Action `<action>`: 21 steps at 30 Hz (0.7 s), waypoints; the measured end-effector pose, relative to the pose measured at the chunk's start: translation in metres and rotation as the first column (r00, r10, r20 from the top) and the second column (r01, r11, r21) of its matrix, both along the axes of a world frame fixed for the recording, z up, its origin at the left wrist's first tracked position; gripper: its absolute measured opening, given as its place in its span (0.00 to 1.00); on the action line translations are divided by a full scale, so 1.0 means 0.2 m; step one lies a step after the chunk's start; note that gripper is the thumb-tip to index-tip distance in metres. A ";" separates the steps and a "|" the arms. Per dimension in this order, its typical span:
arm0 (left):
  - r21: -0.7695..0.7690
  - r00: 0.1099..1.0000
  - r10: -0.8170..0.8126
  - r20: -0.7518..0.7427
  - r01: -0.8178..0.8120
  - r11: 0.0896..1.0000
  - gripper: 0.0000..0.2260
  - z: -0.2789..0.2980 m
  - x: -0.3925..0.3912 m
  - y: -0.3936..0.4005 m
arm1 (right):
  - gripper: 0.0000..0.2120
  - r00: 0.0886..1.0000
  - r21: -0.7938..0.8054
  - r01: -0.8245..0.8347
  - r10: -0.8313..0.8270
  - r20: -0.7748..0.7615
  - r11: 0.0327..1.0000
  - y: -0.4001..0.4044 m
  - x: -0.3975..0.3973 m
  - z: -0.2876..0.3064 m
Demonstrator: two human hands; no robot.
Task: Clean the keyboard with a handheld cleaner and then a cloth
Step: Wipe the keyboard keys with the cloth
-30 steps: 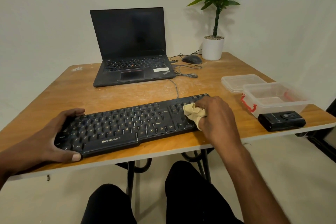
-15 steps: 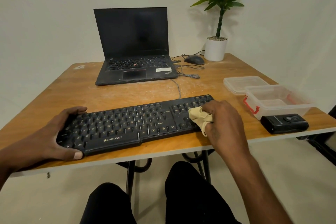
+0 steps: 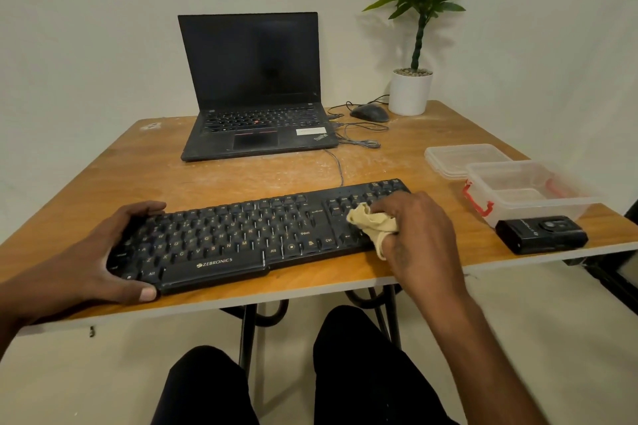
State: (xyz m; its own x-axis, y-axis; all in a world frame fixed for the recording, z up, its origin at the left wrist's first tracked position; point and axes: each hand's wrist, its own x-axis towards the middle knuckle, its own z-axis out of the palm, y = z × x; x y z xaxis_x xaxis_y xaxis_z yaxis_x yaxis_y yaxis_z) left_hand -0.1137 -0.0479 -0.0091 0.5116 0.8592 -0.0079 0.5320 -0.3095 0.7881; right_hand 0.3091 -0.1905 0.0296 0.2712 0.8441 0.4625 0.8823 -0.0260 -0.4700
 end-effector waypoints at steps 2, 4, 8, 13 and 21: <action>-0.004 1.000 -0.004 0.000 0.004 1.000 0.59 0.00 0.00 0.00 | 0.26 0.999 0.001 -0.020 0.020 -0.031 1.000 0.01 0.01 -0.01; 0.004 1.000 -0.010 0.000 0.010 1.000 0.59 0.01 0.00 0.00 | 0.25 0.998 -0.032 0.041 -0.042 -0.044 0.999 0.00 0.06 -0.01; -0.002 1.000 -0.004 -0.004 0.004 1.000 0.59 0.00 0.00 0.00 | 0.20 0.988 -0.011 0.150 -0.150 -0.019 0.989 0.01 0.20 0.00; -0.002 1.000 -0.001 0.012 0.001 1.000 0.58 0.00 0.01 0.00 | 0.20 0.978 0.006 0.206 -0.206 0.016 0.979 0.02 0.14 0.00; 0.000 1.000 -0.014 0.012 0.014 1.000 0.58 0.01 0.00 0.00 | 0.21 0.984 -0.007 0.173 -0.173 0.039 0.985 0.05 0.13 0.02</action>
State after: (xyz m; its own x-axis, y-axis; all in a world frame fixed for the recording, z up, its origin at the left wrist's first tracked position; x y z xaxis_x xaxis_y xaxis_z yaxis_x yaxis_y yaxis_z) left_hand -0.1128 -0.0482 -0.0076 0.5236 0.8519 -0.0016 0.5185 -0.3172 0.7941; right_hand 0.3344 -0.1802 0.0337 0.3963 0.7907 0.4666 0.8811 -0.1847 -0.4354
